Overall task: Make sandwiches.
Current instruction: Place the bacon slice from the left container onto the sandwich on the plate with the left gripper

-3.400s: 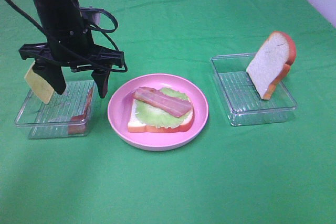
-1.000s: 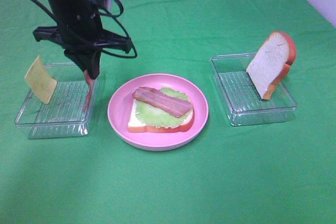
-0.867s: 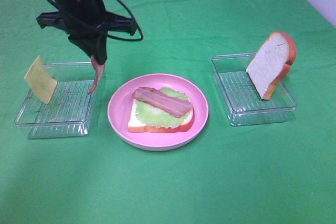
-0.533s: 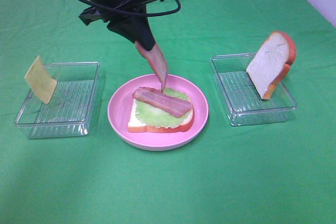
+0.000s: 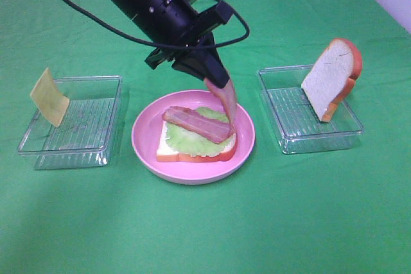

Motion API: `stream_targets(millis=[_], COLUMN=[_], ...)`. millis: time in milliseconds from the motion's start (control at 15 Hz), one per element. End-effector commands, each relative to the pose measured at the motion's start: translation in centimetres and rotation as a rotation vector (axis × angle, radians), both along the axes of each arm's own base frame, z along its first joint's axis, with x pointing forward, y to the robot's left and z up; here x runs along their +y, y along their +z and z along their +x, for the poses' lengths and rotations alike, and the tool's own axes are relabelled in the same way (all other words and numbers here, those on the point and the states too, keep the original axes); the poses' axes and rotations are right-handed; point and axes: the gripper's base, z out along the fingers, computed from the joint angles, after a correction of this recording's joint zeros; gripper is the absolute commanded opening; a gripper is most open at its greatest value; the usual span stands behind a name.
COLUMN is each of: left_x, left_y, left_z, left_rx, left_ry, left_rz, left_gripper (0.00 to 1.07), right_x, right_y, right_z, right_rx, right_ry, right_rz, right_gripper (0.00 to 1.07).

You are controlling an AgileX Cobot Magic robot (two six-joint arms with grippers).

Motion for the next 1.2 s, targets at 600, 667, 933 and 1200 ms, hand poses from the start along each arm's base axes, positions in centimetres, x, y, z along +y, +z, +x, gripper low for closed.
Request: stream_targets(millis=[600,667,933,1200], left_x=[2.3,2.4,2.3,2.5], left_y=[-3.9,-3.9,-4.6,-4.6], left_z=[1.9,2.1,2.0,2.0], left_rx=[-0.089,-0.088,-0.044,-0.051], left_ry=[0.135,0.181,0.202,0.204], left_rz=[0.383,0.389,0.408,0.419], left_gripper=[0.0,0.0,0.03,0.49], right_x=[-0.1,-0.1,-0.1,-0.1], right_y=[-0.1,-0.1,-0.1,-0.1], right_z=[-0.2,-0.2,-0.2,-0.2], right_rx=[-0.014,-0.014,-0.014,-0.014], right_ry=[0.007,0.007,0.007,0.007], right_rz=[-0.007,-0.007,-0.007,-0.007], right_gripper=[0.85,0.85,0.85,0.85])
